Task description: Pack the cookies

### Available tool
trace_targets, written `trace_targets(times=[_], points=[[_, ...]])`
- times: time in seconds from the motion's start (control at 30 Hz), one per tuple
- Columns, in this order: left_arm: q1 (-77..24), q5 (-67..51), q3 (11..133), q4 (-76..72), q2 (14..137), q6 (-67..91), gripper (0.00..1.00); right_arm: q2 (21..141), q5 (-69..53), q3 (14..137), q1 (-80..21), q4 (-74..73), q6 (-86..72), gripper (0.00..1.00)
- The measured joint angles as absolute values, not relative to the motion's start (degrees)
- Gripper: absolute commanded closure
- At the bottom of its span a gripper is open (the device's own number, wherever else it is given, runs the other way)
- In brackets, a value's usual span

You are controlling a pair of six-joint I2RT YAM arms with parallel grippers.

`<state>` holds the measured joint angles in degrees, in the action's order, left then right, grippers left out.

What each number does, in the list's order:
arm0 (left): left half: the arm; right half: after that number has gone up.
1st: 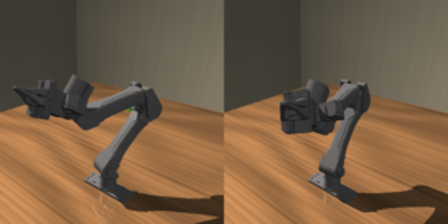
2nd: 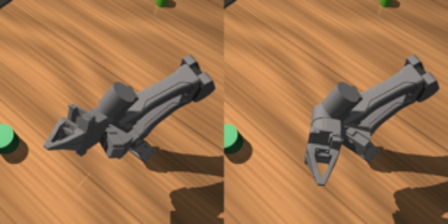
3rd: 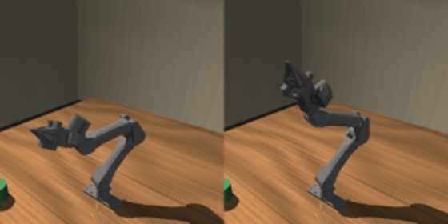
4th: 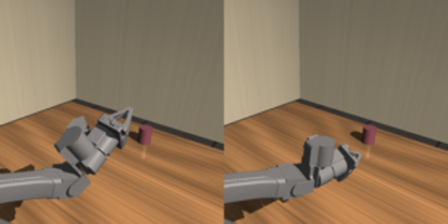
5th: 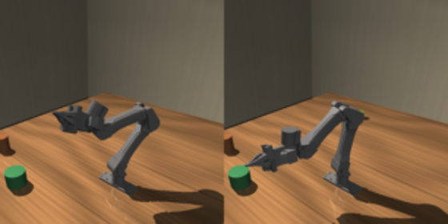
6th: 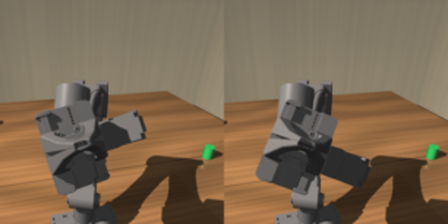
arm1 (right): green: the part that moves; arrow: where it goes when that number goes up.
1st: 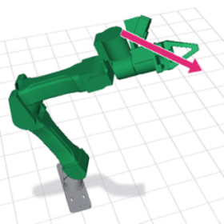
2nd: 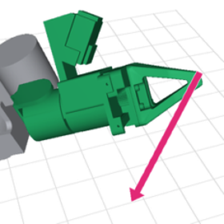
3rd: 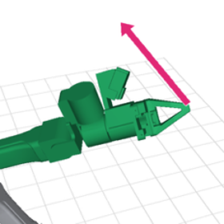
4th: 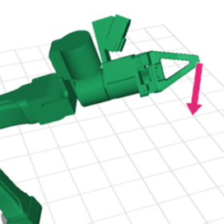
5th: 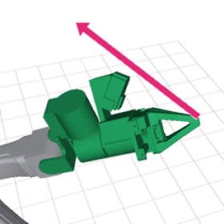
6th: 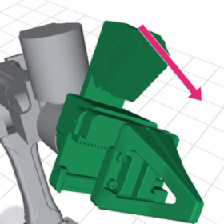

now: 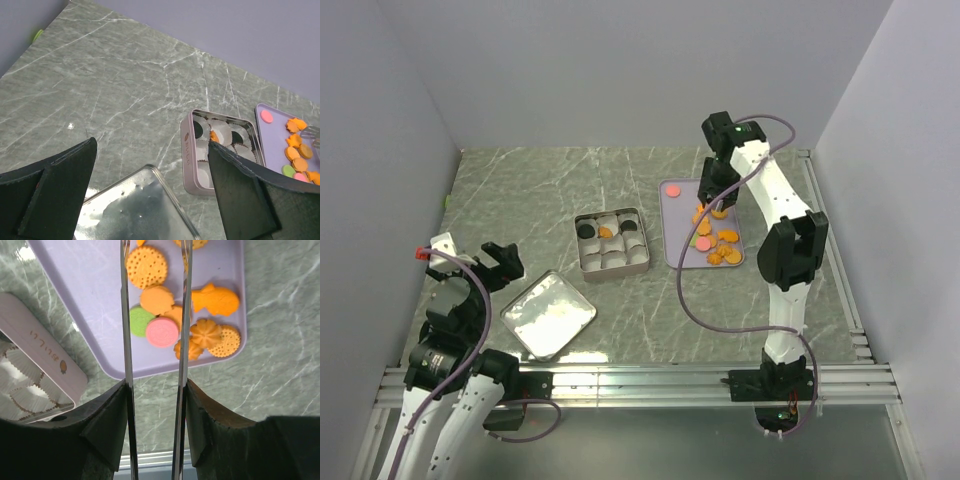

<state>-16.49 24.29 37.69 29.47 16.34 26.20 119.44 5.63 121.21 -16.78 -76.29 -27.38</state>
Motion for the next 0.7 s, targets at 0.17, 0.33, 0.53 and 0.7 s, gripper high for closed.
trace_targets(times=[0.17,0.33,0.53,0.7], points=[[-16.5,24.3,37.7,29.5,15.9,26.2,0.01,119.4,5.6,121.8,-15.5,-76.5,-27.1,0.47],[-16.5,24.3,37.7,29.5,15.4,26.2,0.01,120.6,4.9,123.9,-15.2,-77.3,-26.5,0.47],[-16.5,24.3,37.7,29.5,15.4,26.2,0.01,123.8,4.4,126.7,-15.1,-76.6,-25.6,0.47],[-16.5,24.3,37.7,29.5,15.4,26.2,0.01,125.6,4.0,126.7,-15.1,-76.6,-25.6,0.47]])
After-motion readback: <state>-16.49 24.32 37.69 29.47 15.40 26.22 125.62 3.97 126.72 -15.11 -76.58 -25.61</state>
